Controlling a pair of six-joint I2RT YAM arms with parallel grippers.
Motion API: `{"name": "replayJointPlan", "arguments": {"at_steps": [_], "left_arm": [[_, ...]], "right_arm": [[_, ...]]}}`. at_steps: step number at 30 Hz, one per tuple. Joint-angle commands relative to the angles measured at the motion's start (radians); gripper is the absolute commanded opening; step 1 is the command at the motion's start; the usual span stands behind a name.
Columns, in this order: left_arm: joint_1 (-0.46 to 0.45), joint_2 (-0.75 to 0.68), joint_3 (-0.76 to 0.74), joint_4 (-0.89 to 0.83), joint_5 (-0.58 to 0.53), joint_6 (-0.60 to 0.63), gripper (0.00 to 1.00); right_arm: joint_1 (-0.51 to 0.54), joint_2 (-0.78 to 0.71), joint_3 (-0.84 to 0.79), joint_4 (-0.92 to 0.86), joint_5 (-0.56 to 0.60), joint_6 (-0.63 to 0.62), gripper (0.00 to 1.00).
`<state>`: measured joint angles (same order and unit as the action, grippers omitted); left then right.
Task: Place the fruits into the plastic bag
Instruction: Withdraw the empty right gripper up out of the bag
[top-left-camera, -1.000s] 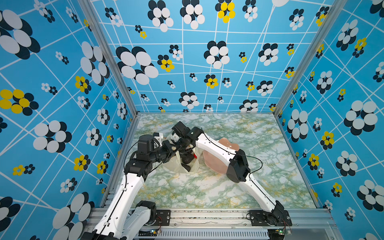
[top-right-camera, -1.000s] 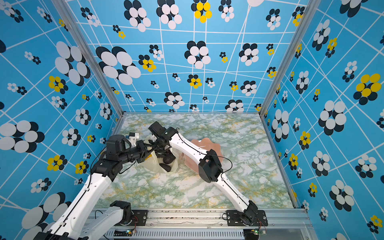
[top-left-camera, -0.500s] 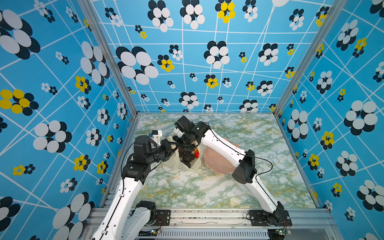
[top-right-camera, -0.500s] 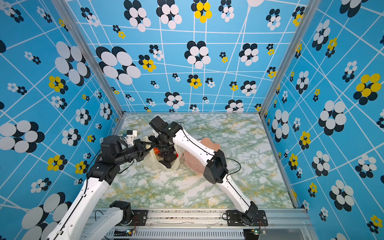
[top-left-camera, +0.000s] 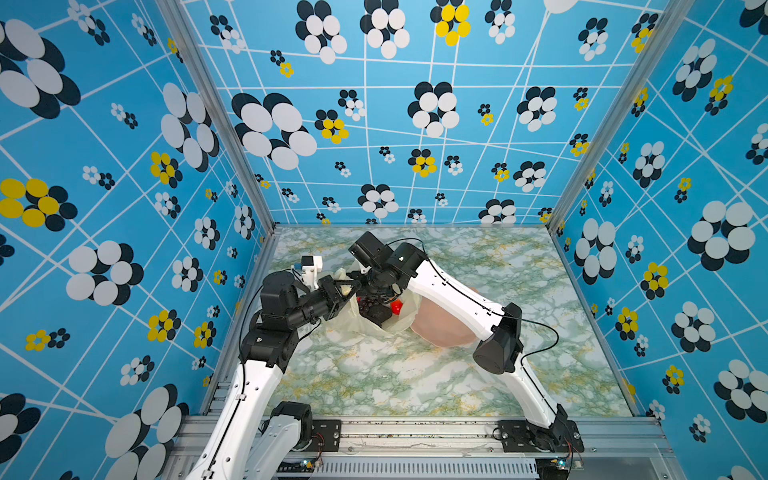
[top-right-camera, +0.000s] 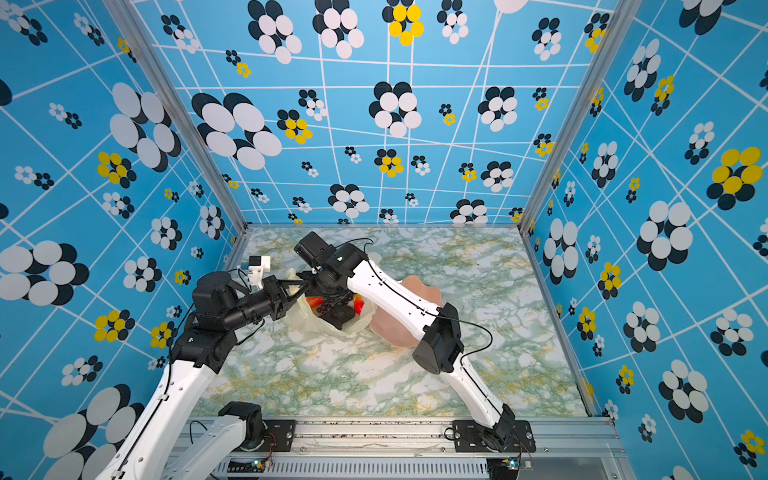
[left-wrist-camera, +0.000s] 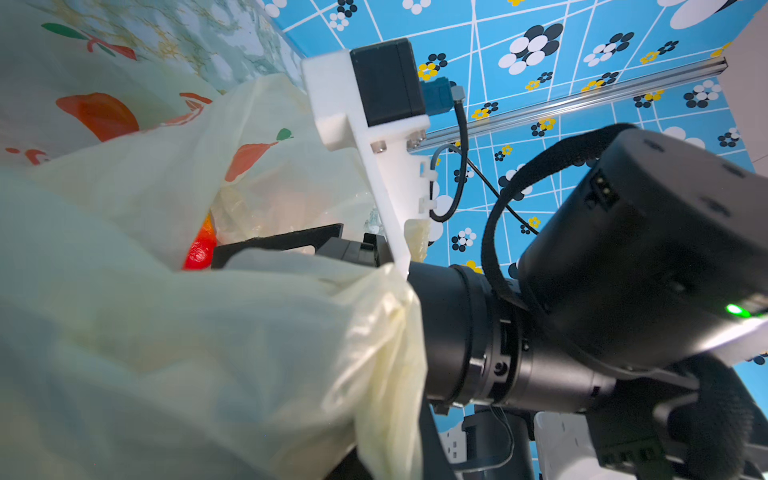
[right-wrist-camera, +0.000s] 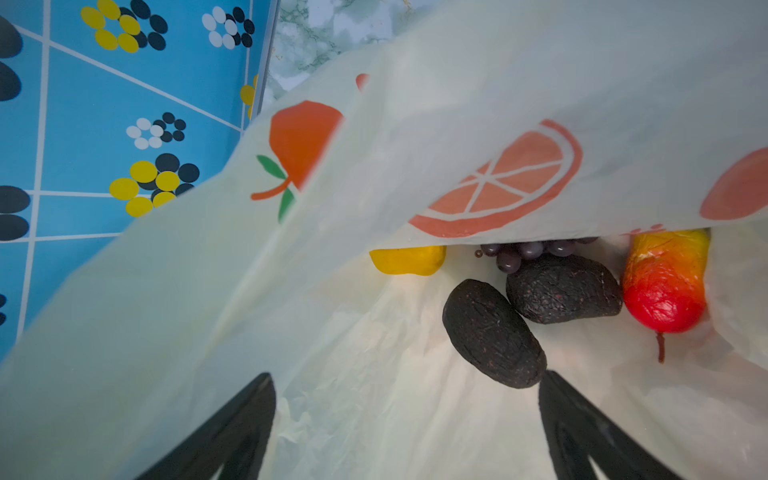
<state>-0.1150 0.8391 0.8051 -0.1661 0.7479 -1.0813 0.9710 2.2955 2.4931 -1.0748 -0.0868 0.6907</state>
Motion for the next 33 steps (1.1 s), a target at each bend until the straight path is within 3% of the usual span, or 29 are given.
{"name": "replayJointPlan", "arguments": {"at_steps": [1,11,16,18,21,26,30,33], "left_arm": [[0.035,0.036,-0.063,-0.139,-0.116,-0.008,0.0],[0.04,0.025,-0.061,-0.156,-0.117,-0.001,0.0],[0.044,0.019,-0.066,-0.148,-0.118,-0.008,0.0],[0.047,0.018,-0.067,-0.148,-0.12,-0.007,0.0],[0.049,0.016,-0.069,-0.144,-0.12,-0.009,0.0],[0.051,0.023,-0.064,-0.144,-0.118,-0.006,0.0],[0.049,0.03,-0.056,-0.142,-0.116,-0.005,0.0],[0.051,0.024,-0.058,-0.144,-0.118,-0.005,0.0]], "right_arm": [[0.015,-0.149,0.025,0.041,-0.092,-0.037,0.99],[-0.008,-0.099,0.135,-0.068,-0.241,-0.025,0.99],[-0.023,-0.113,0.134,-0.199,-0.226,0.01,0.99],[-0.037,-0.113,0.133,-0.287,-0.177,0.027,0.99],[-0.044,-0.104,0.127,-0.403,-0.016,0.004,0.99],[-0.052,-0.081,0.104,-0.44,0.19,-0.039,0.99],[-0.058,-0.112,0.079,-0.379,0.285,-0.048,0.99],[-0.058,-0.211,-0.073,-0.167,0.29,-0.09,0.99]]}}
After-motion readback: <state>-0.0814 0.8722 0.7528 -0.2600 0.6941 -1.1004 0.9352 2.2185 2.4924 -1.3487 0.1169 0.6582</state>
